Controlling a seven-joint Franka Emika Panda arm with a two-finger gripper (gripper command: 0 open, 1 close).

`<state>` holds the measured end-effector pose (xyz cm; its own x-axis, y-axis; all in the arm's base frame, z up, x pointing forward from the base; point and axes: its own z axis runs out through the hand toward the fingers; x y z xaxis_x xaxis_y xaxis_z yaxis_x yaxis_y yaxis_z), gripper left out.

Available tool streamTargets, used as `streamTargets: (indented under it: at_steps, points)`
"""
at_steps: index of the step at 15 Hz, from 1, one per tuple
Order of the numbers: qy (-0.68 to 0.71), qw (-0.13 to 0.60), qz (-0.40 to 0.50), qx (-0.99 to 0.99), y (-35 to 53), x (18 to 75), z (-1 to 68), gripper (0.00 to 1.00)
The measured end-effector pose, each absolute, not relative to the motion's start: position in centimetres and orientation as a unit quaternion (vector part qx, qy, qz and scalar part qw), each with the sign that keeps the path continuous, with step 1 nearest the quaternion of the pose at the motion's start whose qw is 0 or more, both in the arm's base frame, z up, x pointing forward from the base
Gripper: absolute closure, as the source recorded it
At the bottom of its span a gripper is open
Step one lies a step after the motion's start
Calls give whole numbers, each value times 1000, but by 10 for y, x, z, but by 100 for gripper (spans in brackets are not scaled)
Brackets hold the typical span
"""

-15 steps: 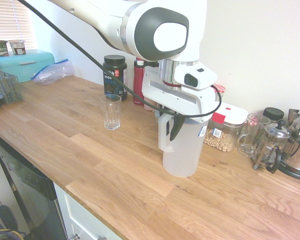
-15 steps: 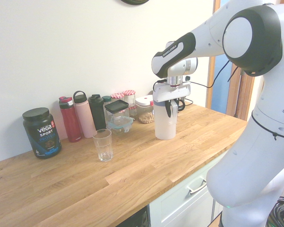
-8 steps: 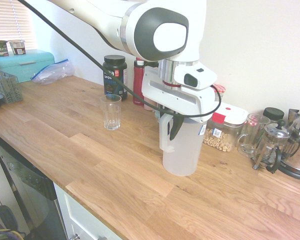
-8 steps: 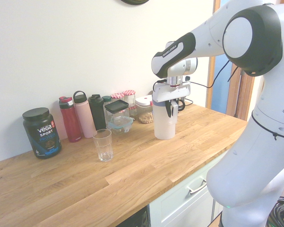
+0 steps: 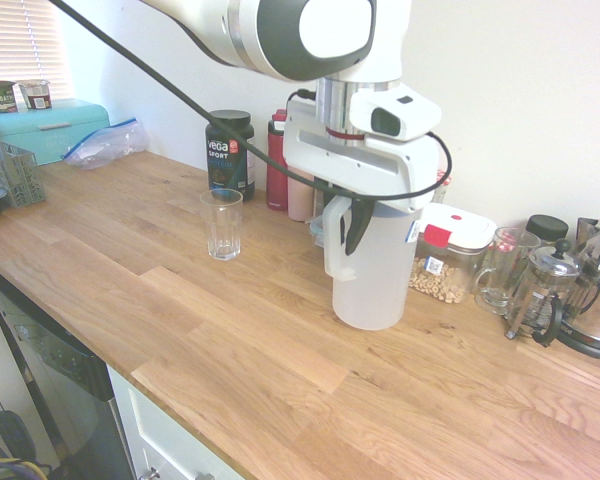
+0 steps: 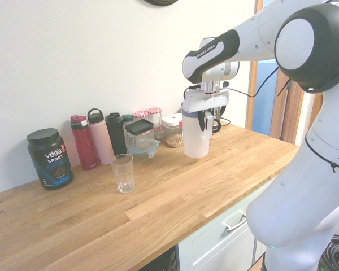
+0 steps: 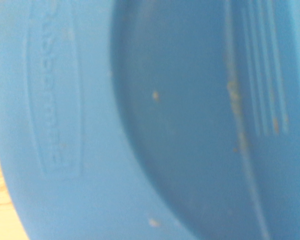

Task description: Pour me some water

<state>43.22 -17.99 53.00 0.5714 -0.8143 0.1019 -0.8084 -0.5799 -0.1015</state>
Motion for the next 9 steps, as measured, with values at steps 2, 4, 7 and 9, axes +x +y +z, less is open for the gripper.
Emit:
streamTargets:
  at_steps: [2,4,7,9]
  points:
    - [414,28,-67,-907,-165,428,545,100]
    - [357,32,-65,-931,-144,428,560,100]
    - [269,27,-61,-961,-116,430,571,100]
    - [209,23,-52,-976,-98,428,573,100]
